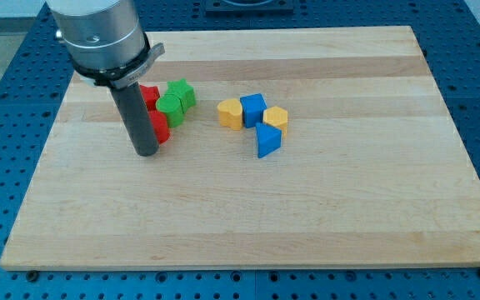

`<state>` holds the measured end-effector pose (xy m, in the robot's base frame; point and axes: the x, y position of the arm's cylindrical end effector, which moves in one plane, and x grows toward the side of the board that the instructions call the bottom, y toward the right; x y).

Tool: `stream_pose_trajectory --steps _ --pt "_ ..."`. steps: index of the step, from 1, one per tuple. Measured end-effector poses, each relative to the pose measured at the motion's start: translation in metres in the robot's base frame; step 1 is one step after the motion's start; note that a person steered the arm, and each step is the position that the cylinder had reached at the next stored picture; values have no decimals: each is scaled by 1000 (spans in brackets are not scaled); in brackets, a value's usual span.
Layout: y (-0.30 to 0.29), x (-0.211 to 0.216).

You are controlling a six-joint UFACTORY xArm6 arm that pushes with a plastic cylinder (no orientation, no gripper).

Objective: Move the blue triangle below the blue cube

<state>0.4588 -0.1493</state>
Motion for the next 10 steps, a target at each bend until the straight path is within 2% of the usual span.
stream_pose_trajectory --steps 2,4,5,7,9,10 --pt "-1 2" --pt "62 25" --pt "63 26" --pt "155 57" --pt "175 54" --pt "189 32"
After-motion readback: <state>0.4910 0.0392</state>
